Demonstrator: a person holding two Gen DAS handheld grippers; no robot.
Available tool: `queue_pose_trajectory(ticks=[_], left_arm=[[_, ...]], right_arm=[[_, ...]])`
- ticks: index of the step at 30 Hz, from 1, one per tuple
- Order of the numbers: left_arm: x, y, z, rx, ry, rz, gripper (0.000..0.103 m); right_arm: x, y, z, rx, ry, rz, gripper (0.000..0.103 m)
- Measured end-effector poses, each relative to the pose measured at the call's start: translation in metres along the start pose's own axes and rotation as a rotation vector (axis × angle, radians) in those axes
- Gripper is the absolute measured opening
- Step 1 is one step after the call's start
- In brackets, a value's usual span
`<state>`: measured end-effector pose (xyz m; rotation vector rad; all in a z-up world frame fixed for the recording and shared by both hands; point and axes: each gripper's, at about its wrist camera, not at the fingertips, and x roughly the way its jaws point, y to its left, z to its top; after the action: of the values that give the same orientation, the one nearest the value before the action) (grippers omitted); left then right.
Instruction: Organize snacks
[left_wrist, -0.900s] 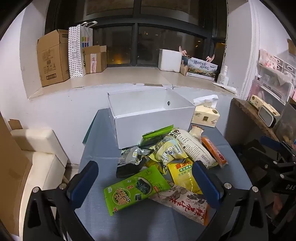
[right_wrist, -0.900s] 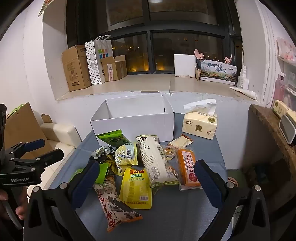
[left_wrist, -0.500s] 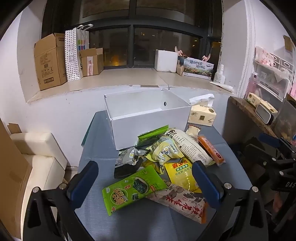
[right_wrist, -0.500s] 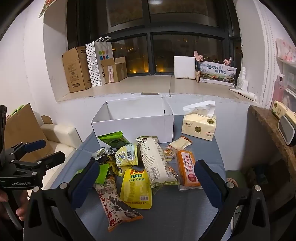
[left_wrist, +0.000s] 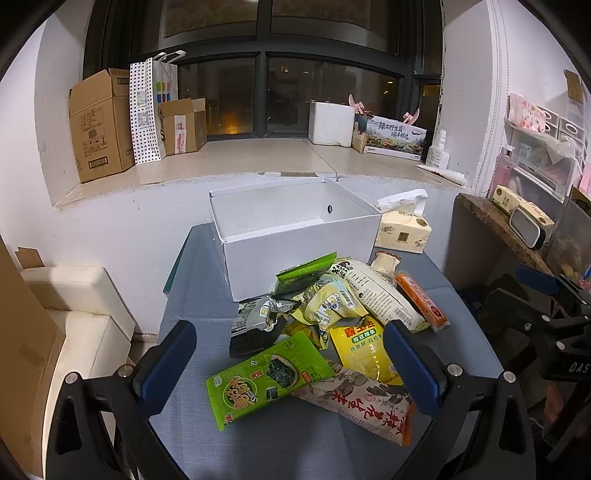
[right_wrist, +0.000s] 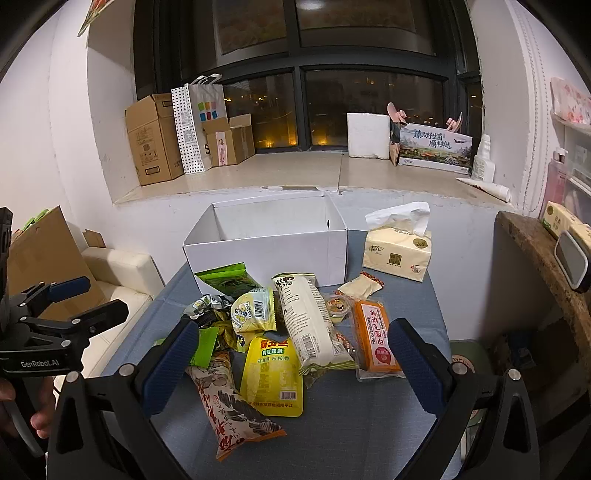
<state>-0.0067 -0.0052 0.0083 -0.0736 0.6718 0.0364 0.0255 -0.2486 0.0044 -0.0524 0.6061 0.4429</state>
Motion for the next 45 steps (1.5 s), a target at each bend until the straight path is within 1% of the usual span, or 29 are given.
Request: queue_pose_trajectory(ticks=[45], left_arm=[[-0.0062, -0.0008, -0.0003, -0.002, -0.009, -0.007, 0.103]], right_arm=[[-0.0034, 0.0019, -0.0019, -0.012, -0.012, -0.002, 0.103]])
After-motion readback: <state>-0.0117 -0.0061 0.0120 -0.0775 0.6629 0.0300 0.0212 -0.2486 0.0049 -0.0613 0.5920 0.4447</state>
